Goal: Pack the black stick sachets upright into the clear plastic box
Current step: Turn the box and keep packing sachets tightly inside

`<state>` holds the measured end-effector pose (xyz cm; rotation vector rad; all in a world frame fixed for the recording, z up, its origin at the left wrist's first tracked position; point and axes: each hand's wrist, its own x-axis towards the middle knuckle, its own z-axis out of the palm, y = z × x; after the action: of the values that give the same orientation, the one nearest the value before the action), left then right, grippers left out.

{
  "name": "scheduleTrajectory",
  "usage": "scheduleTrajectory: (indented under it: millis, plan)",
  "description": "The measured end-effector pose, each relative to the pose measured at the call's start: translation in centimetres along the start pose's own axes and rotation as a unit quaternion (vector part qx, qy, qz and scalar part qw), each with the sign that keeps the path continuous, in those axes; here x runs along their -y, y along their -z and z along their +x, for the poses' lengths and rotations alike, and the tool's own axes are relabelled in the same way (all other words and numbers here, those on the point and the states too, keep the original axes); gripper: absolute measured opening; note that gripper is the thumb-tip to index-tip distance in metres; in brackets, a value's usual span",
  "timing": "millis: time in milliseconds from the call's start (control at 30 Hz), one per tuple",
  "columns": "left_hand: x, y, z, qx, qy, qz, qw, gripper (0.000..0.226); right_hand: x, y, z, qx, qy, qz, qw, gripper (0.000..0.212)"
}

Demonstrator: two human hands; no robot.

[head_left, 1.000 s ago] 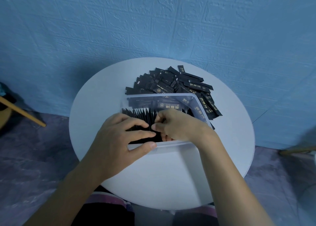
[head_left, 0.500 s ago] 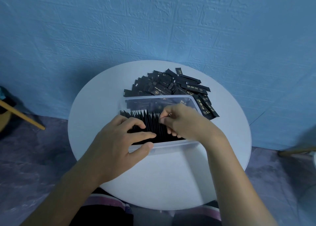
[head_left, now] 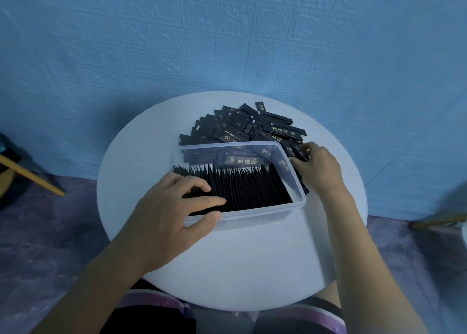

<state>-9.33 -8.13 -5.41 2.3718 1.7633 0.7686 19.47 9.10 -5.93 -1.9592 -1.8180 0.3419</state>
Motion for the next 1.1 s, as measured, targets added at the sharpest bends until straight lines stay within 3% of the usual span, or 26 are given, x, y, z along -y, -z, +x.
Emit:
scheduleTrajectory:
  millis: [400, 667, 800, 900, 967, 1100]
  plan:
    - [0.1, -0.1, 0.0, -0.007, -0.004, -0.006, 1.0, 0.036, -0.2, 0.9, -0.2, 0.049, -0.018, 0.046, 0.998, 0.035]
    - [0.1, -0.1, 0.0, 0.003, 0.002, -0.01, 1.0, 0.039, -0.1, 1.7, 0.3, 0.08, -0.032, 0.17, 0.982, 0.02]
    - [0.0, -0.1, 0.0, 0.002, 0.003, -0.009, 1.0, 0.039, 2.4, 4.7, -1.2, 0.028, 0.019, 0.289, 0.957, 0.004]
    - [0.0, -0.2, 0.1, 0.001, 0.002, -0.005, 1.0, 0.038, 5.9, 7.0, -3.7, 0.039, 0.082, 0.349, 0.933, 0.008]
    - [0.1, -0.2, 0.0, 0.0, 0.002, -0.007, 1.0, 0.039, 8.0, 6.6, -5.6, 0.105, 0.116, 0.325, 0.933, 0.01]
    - [0.1, -0.1, 0.1, -0.003, 0.001, -0.01, 1.0, 0.039, 10.1, 2.3, -8.1, 0.195, 0.136, 0.165, 0.957, 0.017]
